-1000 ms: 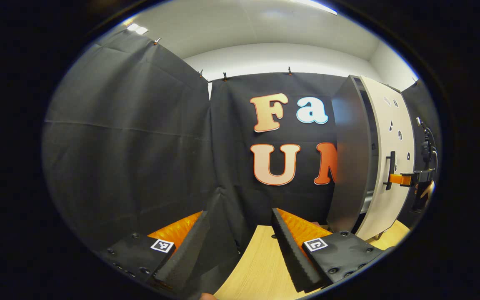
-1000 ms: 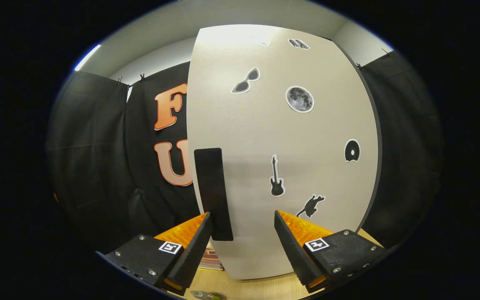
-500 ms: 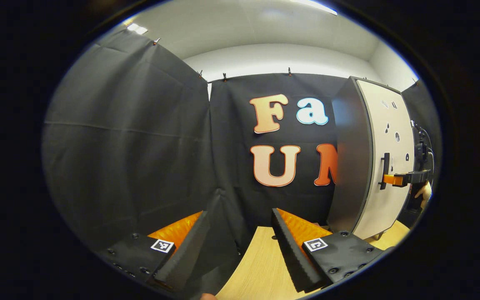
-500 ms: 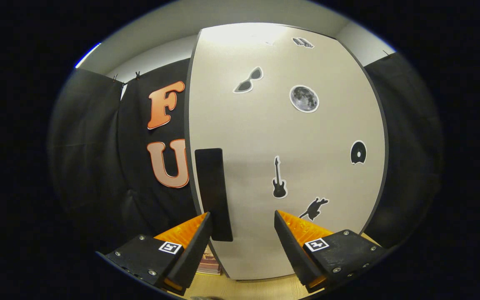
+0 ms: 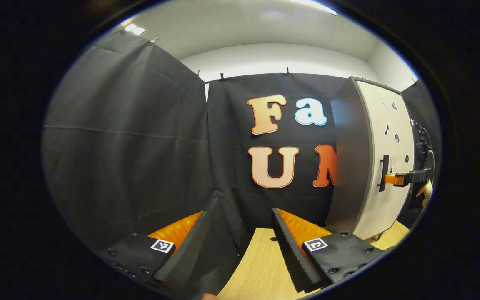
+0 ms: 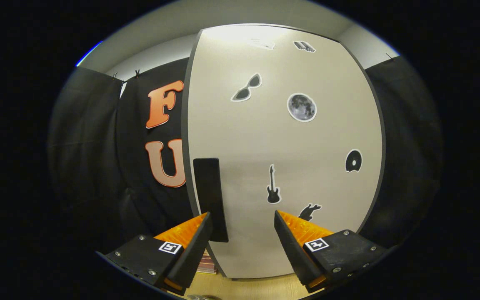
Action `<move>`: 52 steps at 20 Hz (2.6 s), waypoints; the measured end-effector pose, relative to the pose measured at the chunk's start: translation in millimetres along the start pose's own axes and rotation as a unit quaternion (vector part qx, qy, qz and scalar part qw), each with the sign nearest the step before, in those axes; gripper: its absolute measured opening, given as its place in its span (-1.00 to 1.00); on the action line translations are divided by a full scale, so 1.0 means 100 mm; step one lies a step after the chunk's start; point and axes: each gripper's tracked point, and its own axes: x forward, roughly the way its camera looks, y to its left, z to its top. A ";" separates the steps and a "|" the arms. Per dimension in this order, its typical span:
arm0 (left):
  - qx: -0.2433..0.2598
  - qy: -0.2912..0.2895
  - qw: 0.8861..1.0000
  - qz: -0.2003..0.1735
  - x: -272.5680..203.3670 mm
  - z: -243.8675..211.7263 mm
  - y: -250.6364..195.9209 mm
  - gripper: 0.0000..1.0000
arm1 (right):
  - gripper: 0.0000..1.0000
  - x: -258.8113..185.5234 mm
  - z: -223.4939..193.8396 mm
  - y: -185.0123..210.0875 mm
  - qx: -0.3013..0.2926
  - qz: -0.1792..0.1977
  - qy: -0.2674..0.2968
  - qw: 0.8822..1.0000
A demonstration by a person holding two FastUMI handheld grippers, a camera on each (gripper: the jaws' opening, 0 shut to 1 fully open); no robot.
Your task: Open the cabinet door with the right hand, grasp the bottle in the cabinet with the left hand and place it on the coaster, then close the cabinet door with the right hand.
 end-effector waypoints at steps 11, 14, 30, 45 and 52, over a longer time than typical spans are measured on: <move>0.003 -0.044 0.999 -0.023 0.19 0.65 -0.24 0.90 | 0.83 -0.79 0.69 -0.78 -0.052 -0.047 -0.065 0.995; 0.003 -0.059 0.998 -0.020 0.18 0.82 -0.19 0.93 | 0.83 -1.01 0.83 -1.03 -0.077 -0.080 -0.081 0.991; 0.013 -0.070 0.997 -0.016 -0.14 1.13 0.01 0.90 | 0.84 -1.68 1.03 -1.30 -0.071 -0.107 -0.101 0.987; 0.044 -0.080 0.996 -0.019 -0.28 1.34 -0.04 0.94 | 0.84 -1.78 1.01 -1.31 -0.064 -0.097 -0.103 0.988; 0.027 -0.074 0.996 -0.034 -0.21 1.32 -0.17 0.95 | 0.84 -1.87 0.88 -1.38 -0.065 -0.102 -0.088 0.989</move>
